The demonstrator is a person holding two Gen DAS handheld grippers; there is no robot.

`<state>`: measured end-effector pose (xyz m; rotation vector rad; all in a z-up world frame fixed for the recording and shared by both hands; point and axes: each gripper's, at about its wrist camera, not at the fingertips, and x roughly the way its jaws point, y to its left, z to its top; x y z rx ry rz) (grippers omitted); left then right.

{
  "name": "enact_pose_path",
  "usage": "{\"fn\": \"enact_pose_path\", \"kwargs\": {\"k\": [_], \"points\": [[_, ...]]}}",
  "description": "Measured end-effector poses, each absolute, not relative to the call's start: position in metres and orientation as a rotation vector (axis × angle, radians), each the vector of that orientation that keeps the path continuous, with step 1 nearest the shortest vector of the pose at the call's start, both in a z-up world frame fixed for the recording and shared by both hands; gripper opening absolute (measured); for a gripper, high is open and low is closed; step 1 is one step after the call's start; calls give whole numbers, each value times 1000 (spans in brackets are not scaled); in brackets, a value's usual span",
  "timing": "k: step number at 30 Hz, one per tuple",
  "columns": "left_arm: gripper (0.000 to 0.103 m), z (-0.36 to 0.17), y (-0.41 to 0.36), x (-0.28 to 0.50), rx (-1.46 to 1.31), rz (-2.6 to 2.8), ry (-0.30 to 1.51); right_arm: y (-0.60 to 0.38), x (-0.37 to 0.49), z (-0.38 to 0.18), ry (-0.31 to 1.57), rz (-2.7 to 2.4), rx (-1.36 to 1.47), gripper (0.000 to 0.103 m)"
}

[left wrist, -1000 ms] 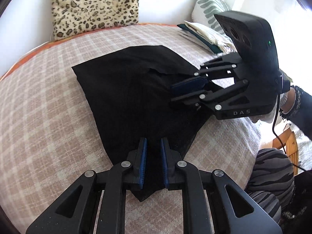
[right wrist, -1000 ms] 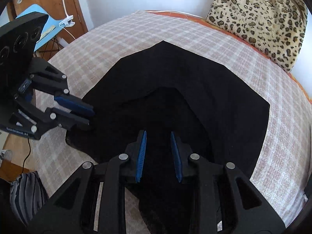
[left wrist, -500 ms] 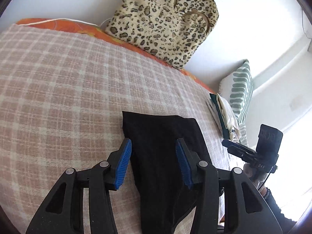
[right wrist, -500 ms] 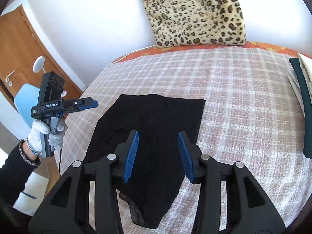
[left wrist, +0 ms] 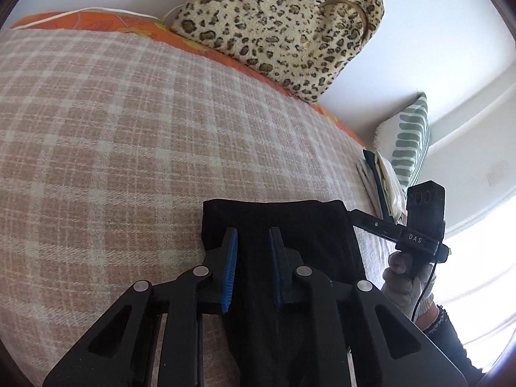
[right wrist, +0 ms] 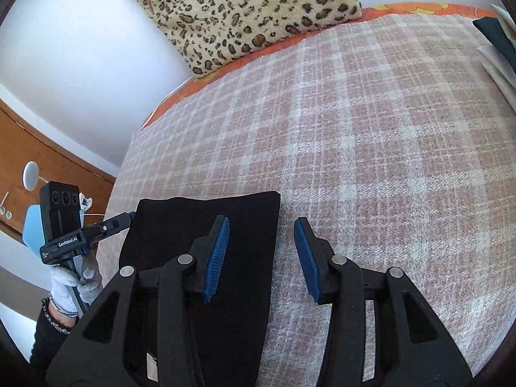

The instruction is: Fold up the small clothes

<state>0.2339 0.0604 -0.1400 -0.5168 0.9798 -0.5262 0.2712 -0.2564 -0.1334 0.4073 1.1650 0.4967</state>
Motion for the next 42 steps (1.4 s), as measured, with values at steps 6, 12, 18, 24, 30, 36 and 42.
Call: {"fn": "enact_pose_path", "kwargs": {"k": [6, 12, 18, 24, 30, 36, 42], "points": [[3, -136, 60, 238, -490, -488, 919, -237, 271, -130, 1149, 482, 290, 15], [8, -144, 69, 236, -515, -432, 946, -236, 270, -127, 1158, 509, 313, 15], [31, -157, 71, 242, -569, -390, 1021, -235, 270, -127, 1162, 501, 313, 17], [2, -152, 58, 237, -442, -371, 948, -222, 268, -125, 1144, 445, 170, 17], [2, -146, 62, 237, -374, -314, 892, -227, 264, -118, 1127, 388, 94, 17], [15, -135, 68, 233, -384, -312, 898, -232, 207, -74, 1046, 514, 55, 17], [15, -129, 69, 226, -363, -321, 901, -220, 138, -61, 1101, 757, -51, 17]]}}
